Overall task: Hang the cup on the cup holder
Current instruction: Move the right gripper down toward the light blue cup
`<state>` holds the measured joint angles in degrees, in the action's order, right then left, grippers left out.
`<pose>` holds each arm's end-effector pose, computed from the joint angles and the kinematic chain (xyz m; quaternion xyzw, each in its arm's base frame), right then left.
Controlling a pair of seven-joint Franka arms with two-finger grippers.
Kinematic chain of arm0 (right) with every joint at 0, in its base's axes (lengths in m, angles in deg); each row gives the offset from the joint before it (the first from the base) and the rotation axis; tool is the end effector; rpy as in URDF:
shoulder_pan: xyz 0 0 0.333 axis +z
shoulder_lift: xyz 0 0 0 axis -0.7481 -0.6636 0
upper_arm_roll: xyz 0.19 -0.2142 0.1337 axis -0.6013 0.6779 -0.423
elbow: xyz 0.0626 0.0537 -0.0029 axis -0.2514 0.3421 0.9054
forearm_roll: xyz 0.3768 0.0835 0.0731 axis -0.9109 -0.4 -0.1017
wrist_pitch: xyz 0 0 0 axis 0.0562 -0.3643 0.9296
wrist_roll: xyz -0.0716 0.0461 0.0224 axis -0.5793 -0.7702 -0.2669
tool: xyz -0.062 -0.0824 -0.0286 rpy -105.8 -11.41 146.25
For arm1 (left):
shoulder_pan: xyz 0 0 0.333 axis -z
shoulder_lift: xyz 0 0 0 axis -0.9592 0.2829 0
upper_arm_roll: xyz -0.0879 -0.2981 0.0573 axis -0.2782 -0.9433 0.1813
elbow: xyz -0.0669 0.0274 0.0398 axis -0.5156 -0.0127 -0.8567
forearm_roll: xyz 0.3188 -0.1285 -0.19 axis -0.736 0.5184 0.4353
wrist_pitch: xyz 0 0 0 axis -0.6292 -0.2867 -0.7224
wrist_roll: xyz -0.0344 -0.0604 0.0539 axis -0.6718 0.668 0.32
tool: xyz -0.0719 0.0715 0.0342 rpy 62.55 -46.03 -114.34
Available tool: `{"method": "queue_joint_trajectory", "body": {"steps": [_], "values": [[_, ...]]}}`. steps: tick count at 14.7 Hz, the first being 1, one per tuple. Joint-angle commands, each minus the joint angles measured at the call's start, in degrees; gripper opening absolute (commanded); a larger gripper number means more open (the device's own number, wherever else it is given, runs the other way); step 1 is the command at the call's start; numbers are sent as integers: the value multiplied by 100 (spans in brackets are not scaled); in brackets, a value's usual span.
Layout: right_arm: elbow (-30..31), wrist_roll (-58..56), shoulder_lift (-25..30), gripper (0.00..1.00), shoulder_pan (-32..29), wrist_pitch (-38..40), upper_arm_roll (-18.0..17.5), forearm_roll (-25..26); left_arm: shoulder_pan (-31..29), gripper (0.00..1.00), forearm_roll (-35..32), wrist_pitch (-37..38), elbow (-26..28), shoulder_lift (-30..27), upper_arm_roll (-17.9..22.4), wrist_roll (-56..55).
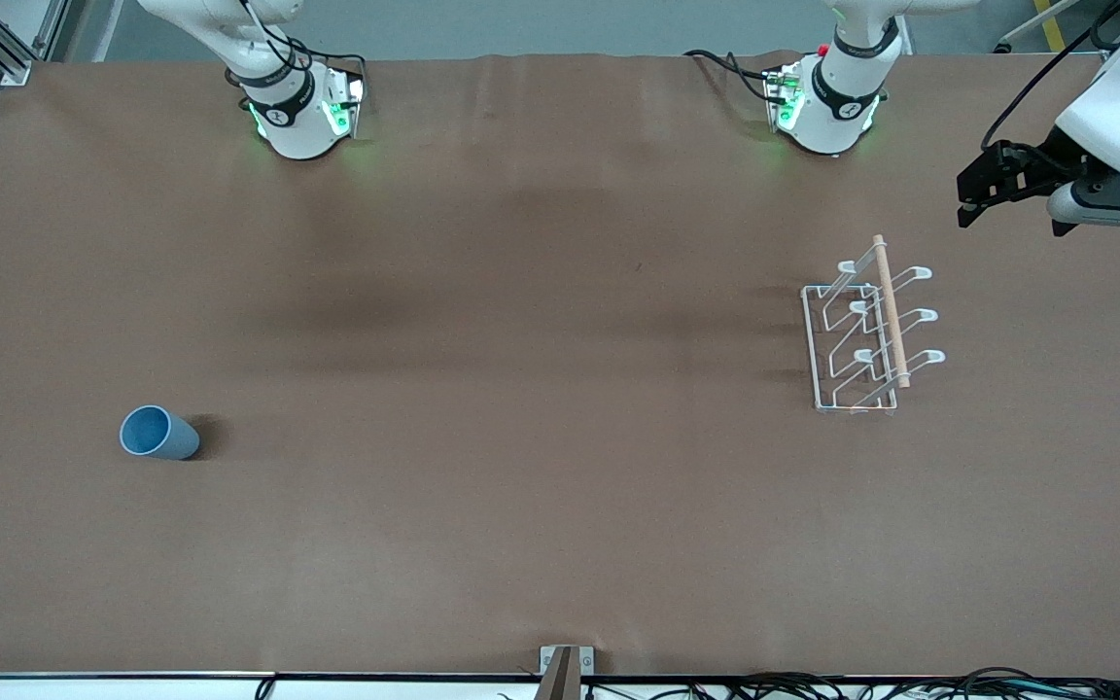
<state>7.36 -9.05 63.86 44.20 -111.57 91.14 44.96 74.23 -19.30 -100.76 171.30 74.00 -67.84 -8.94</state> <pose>0.5381 -0.0706 0.6914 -0.9998 0.0170 -0.0122 0.0012 0.5178 -0.0743 0.6493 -0.9974 0.0701 -0.0153 0.0100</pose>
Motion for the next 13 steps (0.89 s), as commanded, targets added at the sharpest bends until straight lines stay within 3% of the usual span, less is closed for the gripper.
{"method": "queue_joint_trajectory", "body": {"steps": [1, 7, 10, 13], "values": [[161, 68, 120, 100, 18, -140, 23, -94, -40, 100, 21, 116, -148, 54, 4, 61], [188, 59, 103, 100, -8, -185, 23, -94, 12, 100, -93, 116, -209, 80, 21, 227], [336, 59, 103, 100, -79, -420, 23, -94, 30, 100, -111, 107, -394, 404, 4, 271], [679, -11, 67, 100, -210, -746, 23, -102, 21, 100, -233, 107, -893, 616, -14, 395]]}}
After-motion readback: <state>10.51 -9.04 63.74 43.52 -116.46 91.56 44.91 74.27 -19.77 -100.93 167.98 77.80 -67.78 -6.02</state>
